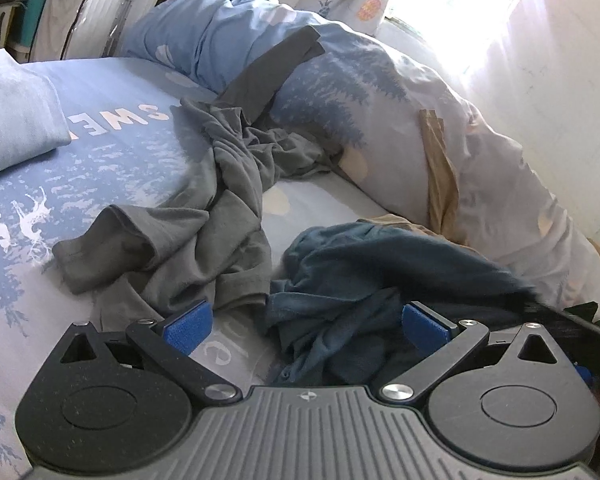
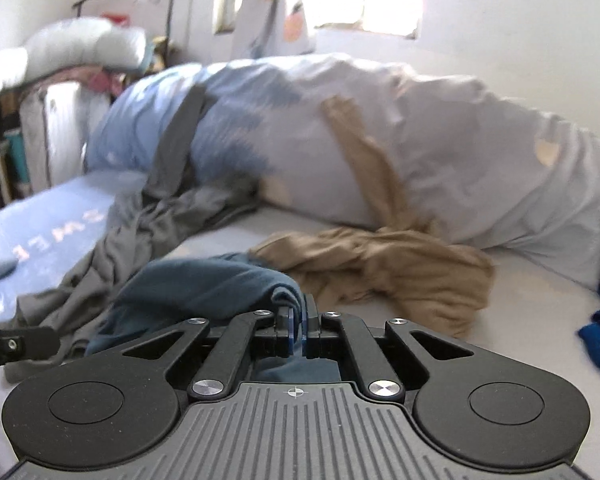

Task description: Fold clothes

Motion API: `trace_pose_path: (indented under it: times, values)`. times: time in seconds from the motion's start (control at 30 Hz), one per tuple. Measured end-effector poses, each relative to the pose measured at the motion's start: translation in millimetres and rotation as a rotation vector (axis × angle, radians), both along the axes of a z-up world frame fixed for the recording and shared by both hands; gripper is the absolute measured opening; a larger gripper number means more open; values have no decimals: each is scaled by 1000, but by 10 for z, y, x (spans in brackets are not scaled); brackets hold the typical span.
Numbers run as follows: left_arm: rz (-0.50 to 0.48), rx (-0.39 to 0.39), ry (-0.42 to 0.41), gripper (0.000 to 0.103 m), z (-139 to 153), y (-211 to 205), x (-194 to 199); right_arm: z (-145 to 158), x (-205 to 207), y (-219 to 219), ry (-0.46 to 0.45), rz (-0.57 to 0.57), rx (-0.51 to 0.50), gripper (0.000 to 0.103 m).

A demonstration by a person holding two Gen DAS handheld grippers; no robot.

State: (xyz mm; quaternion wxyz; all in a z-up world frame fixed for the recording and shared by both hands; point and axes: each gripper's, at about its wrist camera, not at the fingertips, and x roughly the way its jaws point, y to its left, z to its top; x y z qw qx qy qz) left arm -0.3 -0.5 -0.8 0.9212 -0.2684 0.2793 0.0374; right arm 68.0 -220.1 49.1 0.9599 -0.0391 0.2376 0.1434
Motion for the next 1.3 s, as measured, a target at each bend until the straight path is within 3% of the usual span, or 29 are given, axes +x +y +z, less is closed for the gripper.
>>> trace_pose_path:
  times: [0.17,0.37,0.53,0.67,0.8,0.93,1.07,1.13,1.3]
  values:
    - [-5,16,-5,103,-5,-63,-42,66,-348,-208,-70,-111,40,4]
    - [-37,10,-24,103,-67,-62,-61,447,-453,-1314,-160,-337,66,4]
    - [-80,6,21,103,-38,-230,-19,762,-567,-2230,-230,-529,83,4]
    - [-126,8,8,103,-53,-384,2,733,-924,-2919,-177,-681,70,4]
    - [-180,23,-38,103,-58,-628,18,456,-1285,-3404,-83,-808,61,4]
    - [-260,30,-30,103,-68,-927,30,176,-1608,-3568,4,-851,71,9]
    - [-336,52,-47,103,-112,-1261,32,-87,-1956,-3560,79,-892,63,35]
    - [-369,54,-39,103,-149,-1392,31,-19,-2084,-3378,95,-906,32,44]
    - [-393,63,-29,103,-200,-1595,13,6,-2098,-3009,102,-747,48,52]
